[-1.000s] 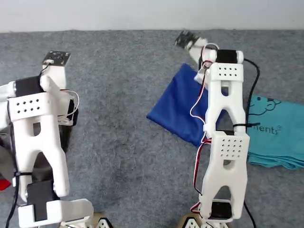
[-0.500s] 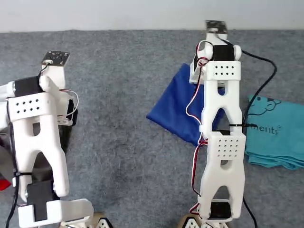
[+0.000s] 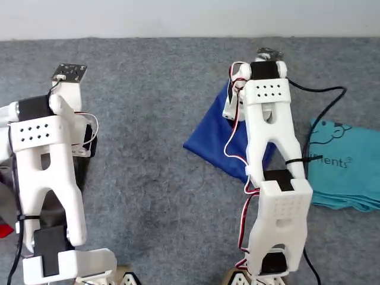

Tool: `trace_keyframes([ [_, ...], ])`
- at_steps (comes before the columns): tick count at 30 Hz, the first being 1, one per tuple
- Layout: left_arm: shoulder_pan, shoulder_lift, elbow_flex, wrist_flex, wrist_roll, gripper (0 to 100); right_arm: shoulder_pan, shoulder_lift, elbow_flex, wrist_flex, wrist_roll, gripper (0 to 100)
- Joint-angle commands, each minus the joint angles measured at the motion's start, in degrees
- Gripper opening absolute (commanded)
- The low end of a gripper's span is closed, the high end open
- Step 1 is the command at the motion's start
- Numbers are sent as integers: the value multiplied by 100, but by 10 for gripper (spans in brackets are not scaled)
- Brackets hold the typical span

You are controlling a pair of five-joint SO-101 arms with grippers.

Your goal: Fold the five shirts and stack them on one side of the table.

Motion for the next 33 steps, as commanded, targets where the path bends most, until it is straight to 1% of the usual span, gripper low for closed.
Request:
trace_keyframes([
  [1, -26, -246, -40, 44, -9, 91, -31, 189, 35, -418, -457, 533],
  [5, -35, -246, -40, 44, -9, 91, -31, 840, 35, -1051, -677, 533],
  [9, -35, -281, -40, 88, 0, 91, -22, 1473, 35, -1604, -703, 533],
  [13, -44, -290, -40, 88, 0, 91, 110, 1991, 35, -1771, -703, 522],
  [15, -44, -290, -40, 88, 0, 91, 224, 2176, 35, -1736, -703, 461],
  [16, -44, -290, -40, 88, 0, 91, 286, 2211, 18, -1692, -703, 411],
  [20, -35, -281, -40, 88, 9, 91, 365, 2290, -229, -1525, -659, 147],
  [22, -35, -281, -40, 88, 9, 91, 365, 2290, -237, -1490, -651, 34],
  [23, -35, -281, -40, 88, 9, 91, 374, 2290, -229, -1473, -651, 2],
  [24, -35, -290, -40, 88, 9, 91, 374, 2290, -229, -1385, -589, 15],
  [25, -35, -290, -40, 88, 9, 91, 374, 2273, -255, -1279, -475, 28],
  [26, -35, -290, -40, 88, 0, 91, 382, 2237, -255, -1209, -308, 21],
  [27, -35, -290, -40, 88, 0, 91, 400, 2202, -290, -1130, -53, 8],
  [30, -35, -290, -40, 88, -9, 91, 426, 1903, -615, -567, 897, 9],
  [33, -35, -290, -40, 88, -9, 91, 593, 1481, -985, 40, 1626, 9],
])
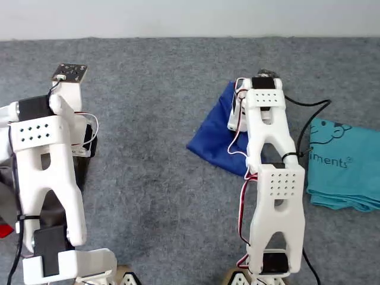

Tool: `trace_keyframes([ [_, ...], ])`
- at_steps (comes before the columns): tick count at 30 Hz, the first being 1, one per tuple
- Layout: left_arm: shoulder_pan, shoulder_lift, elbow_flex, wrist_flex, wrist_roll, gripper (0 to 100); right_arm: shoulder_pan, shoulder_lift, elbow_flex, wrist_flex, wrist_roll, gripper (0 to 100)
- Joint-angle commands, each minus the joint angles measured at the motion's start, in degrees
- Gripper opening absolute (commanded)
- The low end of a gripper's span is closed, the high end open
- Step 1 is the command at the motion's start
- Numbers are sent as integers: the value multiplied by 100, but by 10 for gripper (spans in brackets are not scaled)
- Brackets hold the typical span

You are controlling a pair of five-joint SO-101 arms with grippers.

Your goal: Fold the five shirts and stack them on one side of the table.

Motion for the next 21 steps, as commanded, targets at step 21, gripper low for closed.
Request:
trace_keyframes([
  [21, -35, -255, -40, 79, -18, 91, 2985, -3574, 747, 840, 4343, 9],
])
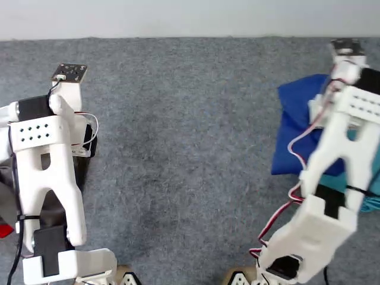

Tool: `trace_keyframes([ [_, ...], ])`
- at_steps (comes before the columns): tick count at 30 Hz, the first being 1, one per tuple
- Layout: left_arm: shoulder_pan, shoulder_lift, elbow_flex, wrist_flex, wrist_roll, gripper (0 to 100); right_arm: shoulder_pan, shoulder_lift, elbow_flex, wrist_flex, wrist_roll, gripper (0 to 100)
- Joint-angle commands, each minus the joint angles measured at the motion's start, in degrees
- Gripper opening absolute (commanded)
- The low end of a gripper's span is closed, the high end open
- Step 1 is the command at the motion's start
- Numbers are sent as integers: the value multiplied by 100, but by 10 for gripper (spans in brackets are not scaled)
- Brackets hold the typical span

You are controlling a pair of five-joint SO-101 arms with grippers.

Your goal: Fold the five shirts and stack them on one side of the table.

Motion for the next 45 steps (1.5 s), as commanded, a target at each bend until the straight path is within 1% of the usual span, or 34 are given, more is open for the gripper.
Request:
trace_keyframes([
  [1, -35, -255, -40, 79, -18, 91, 558, -312, -18, 233, 457, 9],
  [5, -35, -255, -40, 79, -18, 91, 998, 110, -35, 163, 888, 9],
  [12, -35, -255, -40, 79, -18, 91, 1499, 673, -35, -418, 1459, 9],
  [17, -35, -255, -40, 79, -18, 91, 1657, 708, -35, -725, 1732, 9],
  [23, -35, -273, -40, 79, -18, 91, 1675, 725, -35, -875, 1749, 12],
  [25, -35, -281, -40, 79, -18, 91, 1727, 725, -35, -884, 1749, 55],
  [30, -35, -290, -40, 79, -18, 91, 1956, 585, -167, -787, 1723, 322],
  [31, -35, -290, -40, 79, -18, 91, 1982, 514, -290, -699, 1723, 357],
  [33, -35, -290, -40, 79, -18, 91, 2018, 374, -501, -488, 1723, 377],
  [38, -18, -264, -40, 79, -18, 91, 1991, 136, -721, -84, 1714, 374],
  [40, -18, -281, -40, 79, -18, 91, 1982, 127, -721, 92, 1714, 336],
  [42, -18, -290, -40, 79, -18, 91, 1877, 145, -642, 207, 1714, 240],
  [45, -26, -290, -40, 79, -18, 91, 1771, 233, -396, 215, 1714, 17],
])
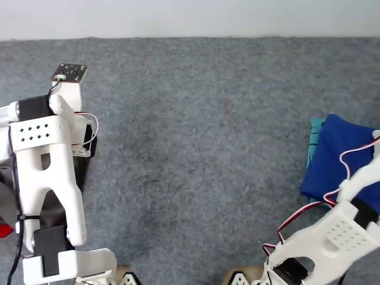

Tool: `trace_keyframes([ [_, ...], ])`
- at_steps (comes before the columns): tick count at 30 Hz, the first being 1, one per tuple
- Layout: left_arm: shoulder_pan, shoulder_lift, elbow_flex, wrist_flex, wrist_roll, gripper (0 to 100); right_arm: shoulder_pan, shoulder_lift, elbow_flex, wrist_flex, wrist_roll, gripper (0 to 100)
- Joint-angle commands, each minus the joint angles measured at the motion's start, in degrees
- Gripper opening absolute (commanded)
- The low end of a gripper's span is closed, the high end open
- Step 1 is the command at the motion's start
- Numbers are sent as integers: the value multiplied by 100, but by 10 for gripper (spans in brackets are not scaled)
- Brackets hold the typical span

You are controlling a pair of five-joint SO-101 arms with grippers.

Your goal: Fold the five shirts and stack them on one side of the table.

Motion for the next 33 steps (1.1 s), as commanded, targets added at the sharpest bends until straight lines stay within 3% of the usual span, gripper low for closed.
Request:
trace_keyframes([
  [1, -35, -299, -40, 79, 0, 91, -163, -251, 88, 233, 35, 2],
  [3, -35, -308, -48, 79, 9, 90, -163, -312, 220, 242, -9, 58],
  [6, -35, -308, -75, 88, 18, 90, -163, -576, 299, 242, -325, 7],
  [14, -105, -1081, -57, 88, -62, 100, -303, -1798, 1969, 251, -352, 17],
  [19, -782, -1178, 215, 88, -686, 193, -576, -2923, 3833, 242, -369, 17],
  [26, -1899, -1169, 1569, -35, -2629, 214, -1095, -4145, 5670, 224, -369, 17],
  [33, -2752, -1160, 2774, -1503, -3420, 214, -1411, -4435, 6400, 224, -387, 17],
])
